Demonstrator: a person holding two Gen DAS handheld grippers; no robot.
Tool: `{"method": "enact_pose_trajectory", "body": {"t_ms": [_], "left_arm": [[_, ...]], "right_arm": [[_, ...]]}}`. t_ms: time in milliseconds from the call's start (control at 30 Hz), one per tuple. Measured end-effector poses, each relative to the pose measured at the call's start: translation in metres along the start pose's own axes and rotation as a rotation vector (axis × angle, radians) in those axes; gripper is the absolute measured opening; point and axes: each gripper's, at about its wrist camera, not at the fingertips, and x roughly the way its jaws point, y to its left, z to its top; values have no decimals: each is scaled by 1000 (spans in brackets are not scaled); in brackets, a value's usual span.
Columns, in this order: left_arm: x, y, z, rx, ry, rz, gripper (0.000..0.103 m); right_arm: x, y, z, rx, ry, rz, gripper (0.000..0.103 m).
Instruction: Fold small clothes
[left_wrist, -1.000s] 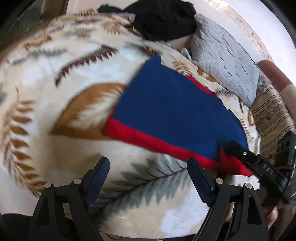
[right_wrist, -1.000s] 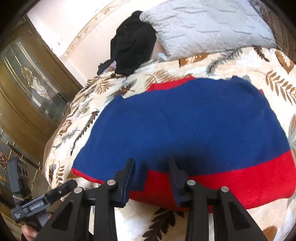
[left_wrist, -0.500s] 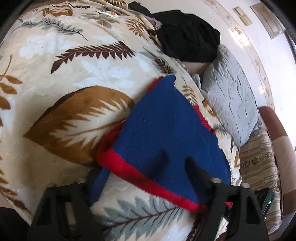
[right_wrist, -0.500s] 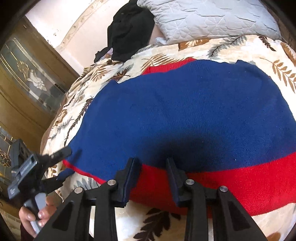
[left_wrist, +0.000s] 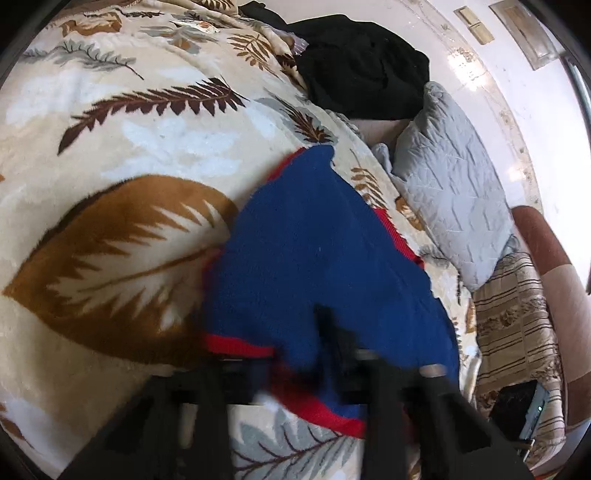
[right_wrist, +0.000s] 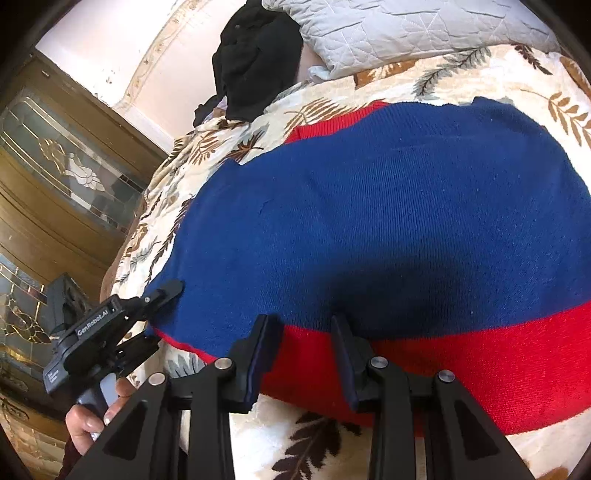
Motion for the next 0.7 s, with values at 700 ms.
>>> {"method": "enact_pose_trajectory", "body": {"t_ms": [700], "left_arm": [[16,-241,-94,779,57,-101,15]], "right_arm": [[-130,-127,33,478,-322,297,51]]}}
